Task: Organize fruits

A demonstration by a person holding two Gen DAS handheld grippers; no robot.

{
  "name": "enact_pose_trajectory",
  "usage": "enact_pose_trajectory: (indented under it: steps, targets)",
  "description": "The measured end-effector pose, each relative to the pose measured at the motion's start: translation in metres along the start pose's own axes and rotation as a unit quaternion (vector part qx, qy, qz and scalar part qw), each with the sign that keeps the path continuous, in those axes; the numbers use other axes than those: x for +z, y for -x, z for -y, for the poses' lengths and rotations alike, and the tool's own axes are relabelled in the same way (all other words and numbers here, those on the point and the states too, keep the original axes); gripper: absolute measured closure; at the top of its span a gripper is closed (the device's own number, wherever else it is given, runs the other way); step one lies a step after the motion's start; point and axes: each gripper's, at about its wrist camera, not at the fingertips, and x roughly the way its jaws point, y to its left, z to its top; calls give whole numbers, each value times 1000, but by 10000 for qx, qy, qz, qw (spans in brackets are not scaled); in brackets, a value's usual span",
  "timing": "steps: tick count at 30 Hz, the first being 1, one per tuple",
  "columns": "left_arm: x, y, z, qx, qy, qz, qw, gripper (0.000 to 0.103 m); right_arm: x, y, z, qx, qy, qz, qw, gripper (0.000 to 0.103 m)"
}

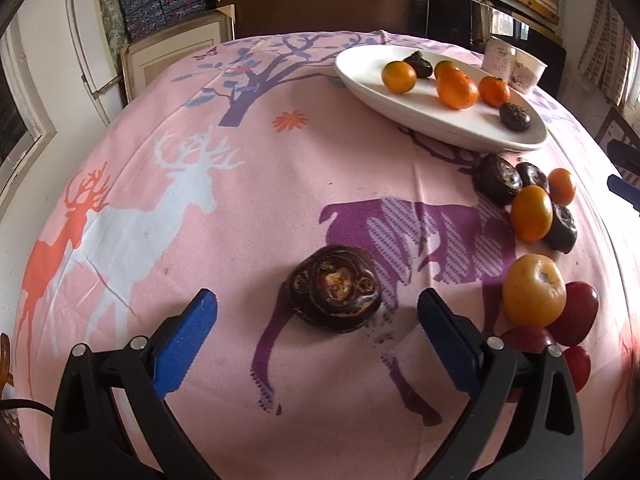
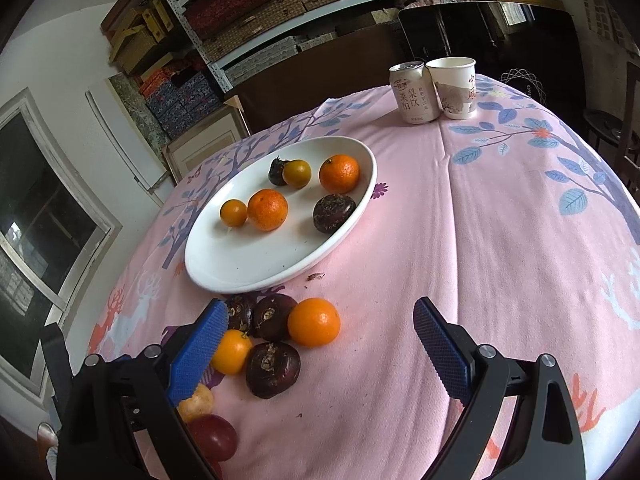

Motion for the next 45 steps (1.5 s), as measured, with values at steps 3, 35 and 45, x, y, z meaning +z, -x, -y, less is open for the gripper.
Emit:
enact_pose_trajectory:
  steps: [3,35,45]
  targets:
    - [1,-5,-3,-137,108,-113,9998,4,-4,-4,-3,51,77,-147,9998,9]
    - [0,-6,-3,-138,126,-104,9998,4,-13,-51,-6,73,132,-789,9968,65]
    - [10,0,7,148,-320,332,9988,31,-15,-51,-7,74,253,-764,9967,65]
